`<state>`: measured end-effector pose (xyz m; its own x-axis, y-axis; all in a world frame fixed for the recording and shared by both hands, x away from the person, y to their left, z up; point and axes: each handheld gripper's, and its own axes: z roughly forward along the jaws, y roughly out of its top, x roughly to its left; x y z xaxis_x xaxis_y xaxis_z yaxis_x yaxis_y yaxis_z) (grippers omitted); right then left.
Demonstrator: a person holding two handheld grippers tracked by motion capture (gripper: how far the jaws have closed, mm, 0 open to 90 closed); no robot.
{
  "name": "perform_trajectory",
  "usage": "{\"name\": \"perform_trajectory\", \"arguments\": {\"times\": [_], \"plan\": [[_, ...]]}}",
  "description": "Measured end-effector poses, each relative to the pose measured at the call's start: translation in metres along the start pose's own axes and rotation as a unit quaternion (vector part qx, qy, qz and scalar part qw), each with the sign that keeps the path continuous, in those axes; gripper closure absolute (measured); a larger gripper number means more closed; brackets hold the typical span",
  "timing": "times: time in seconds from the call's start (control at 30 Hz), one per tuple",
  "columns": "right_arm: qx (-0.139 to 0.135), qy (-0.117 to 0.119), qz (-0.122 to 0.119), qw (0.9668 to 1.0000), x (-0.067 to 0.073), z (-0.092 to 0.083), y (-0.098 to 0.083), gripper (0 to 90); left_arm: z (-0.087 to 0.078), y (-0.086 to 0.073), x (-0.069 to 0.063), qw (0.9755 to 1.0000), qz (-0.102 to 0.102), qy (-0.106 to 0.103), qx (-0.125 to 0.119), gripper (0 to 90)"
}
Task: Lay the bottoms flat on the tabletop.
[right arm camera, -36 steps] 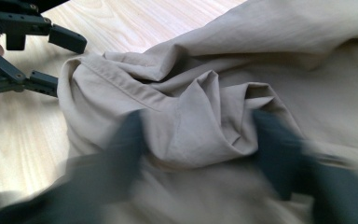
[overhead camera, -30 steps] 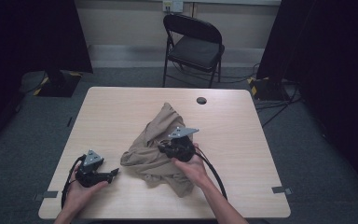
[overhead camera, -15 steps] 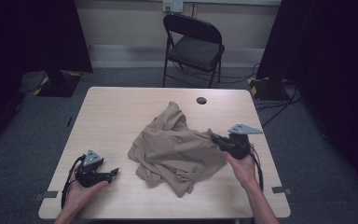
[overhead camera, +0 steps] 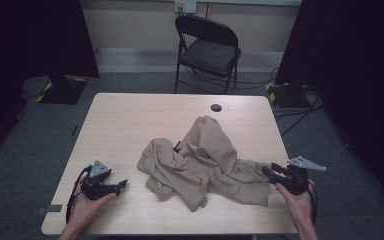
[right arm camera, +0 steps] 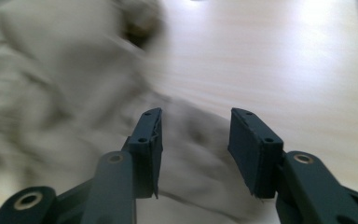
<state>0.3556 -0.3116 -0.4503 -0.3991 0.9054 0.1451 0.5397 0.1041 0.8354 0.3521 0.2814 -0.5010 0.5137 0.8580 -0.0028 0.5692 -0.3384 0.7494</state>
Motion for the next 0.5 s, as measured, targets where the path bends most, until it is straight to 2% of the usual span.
{"name": "perform_trajectory", "arguments": {"times": [0.07, 0.1, 0.13, 0.17, 0.23, 0.3, 0.33, 0.47, 0.5], "plan": [[-0.007, 0.027, -0.012, 0.9995, 0.016, 0.004, 0.008, 50.8, 0.000, 0.000, 0.000, 1.0000, 0.000, 0.000, 0.000, 22.7], [-0.009, 0.051, -0.021, 0.9984, 0.029, 0.010, 0.015, 50.7, 0.000, 0.000, 0.000, 1.0000, 0.000, 0.000, 0.000, 22.7], [-0.006, 0.062, -0.028, 0.9977, 0.037, 0.014, 0.018, 50.9, 0.000, 0.000, 0.000, 1.0000, 0.000, 0.000, 0.000, 22.7], [-0.003, 0.084, -0.040, 0.9956, 0.052, 0.023, 0.023, 52.4, 0.000, 0.000, 0.000, 1.0000, 0.000, 0.000, 0.000, 22.7], [0.005, 0.122, -0.061, 0.9906, 0.078, 0.038, 0.029, 55.3, 0.000, 0.000, 0.000, 1.0000, -0.002, -0.001, 0.000, 22.7], [0.010, 0.150, -0.075, 0.9858, 0.100, 0.051, 0.033, 56.2, 0.000, 0.000, 0.000, 1.0000, 0.000, 0.000, 0.000, 22.7], [0.018, 0.174, -0.089, 0.9806, 0.119, 0.063, 0.034, 54.9, 0.000, 0.000, 0.000, 1.0000, 0.000, 0.000, 0.000, 22.7], [0.048, 0.201, -0.119, 0.9711, 0.160, 0.092, 0.034, 42.7, 0.000, 0.000, 0.000, 1.0000, 0.001, 0.000, 0.000, 22.7], [0.061, 0.209, -0.127, 0.9678, 0.172, 0.103, 0.032, 39.2, 0.000, 0.000, 0.000, 1.0000, 0.001, 0.000, 0.000, 22.7]]}}
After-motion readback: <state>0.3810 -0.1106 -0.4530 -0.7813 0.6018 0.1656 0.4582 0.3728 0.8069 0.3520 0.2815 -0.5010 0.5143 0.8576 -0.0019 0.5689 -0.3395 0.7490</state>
